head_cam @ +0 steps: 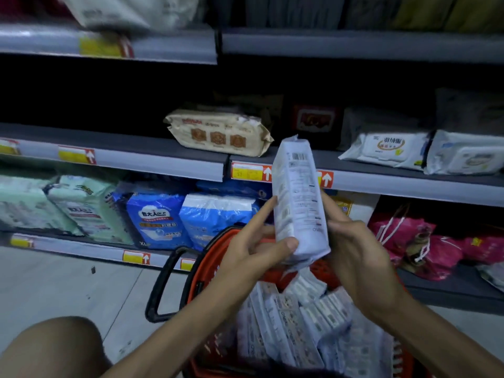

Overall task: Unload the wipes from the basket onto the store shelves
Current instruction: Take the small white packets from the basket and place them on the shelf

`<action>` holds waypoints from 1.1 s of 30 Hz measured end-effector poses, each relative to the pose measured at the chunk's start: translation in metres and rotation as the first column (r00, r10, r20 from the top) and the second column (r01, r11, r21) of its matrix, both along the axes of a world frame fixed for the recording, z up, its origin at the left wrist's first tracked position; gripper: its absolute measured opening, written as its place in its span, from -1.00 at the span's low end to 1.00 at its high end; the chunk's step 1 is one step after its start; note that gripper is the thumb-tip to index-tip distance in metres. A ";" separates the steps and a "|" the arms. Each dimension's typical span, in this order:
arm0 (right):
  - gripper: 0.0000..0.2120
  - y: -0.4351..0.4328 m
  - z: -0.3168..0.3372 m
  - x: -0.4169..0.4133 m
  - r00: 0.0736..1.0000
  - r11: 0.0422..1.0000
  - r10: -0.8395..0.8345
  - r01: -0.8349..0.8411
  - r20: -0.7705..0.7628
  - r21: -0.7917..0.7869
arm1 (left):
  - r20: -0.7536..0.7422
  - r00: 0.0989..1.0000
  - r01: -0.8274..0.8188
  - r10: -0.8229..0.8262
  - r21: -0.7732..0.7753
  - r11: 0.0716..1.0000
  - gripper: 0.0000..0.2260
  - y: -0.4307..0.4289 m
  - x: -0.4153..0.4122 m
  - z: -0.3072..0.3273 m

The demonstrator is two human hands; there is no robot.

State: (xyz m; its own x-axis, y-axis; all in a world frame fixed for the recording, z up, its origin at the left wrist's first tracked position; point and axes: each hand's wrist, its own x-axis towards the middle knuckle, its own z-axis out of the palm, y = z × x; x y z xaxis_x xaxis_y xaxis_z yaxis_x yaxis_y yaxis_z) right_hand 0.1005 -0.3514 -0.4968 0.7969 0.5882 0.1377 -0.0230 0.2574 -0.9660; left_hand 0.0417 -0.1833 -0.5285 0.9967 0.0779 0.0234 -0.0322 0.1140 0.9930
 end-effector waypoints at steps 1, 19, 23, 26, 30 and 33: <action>-0.43 0.002 0.011 0.001 0.998 0.999 0.043 -0.043 0.046 0.005 | 0.011 1.000 -0.004 0.004 -0.028 1.000 -0.29 0.003 -0.001 0.010; -0.30 0.051 0.190 0.065 0.757 0.971 -0.195 0.240 0.624 0.013 | 0.360 0.933 -0.070 -0.007 0.200 0.977 -0.38 0.061 0.064 0.210; -0.45 0.072 0.212 0.091 0.739 0.965 -0.238 0.255 0.630 0.066 | 0.408 0.906 -0.129 -0.116 0.525 0.841 -0.21 0.077 0.085 0.236; -0.53 0.090 0.219 0.113 0.714 0.946 -0.309 0.300 0.629 0.125 | 0.511 0.855 -0.297 -0.087 0.621 0.726 -0.28 0.088 0.120 0.246; -0.48 0.119 0.229 0.149 0.684 0.926 -0.365 0.337 0.632 0.170 | 0.578 0.816 -0.420 -0.012 0.607 0.674 -0.40 0.104 0.160 0.256; -0.44 0.148 0.237 0.179 0.672 0.908 -0.405 0.374 0.620 0.189 | 0.624 0.767 -0.545 0.151 0.510 0.666 -0.46 0.114 0.189 0.260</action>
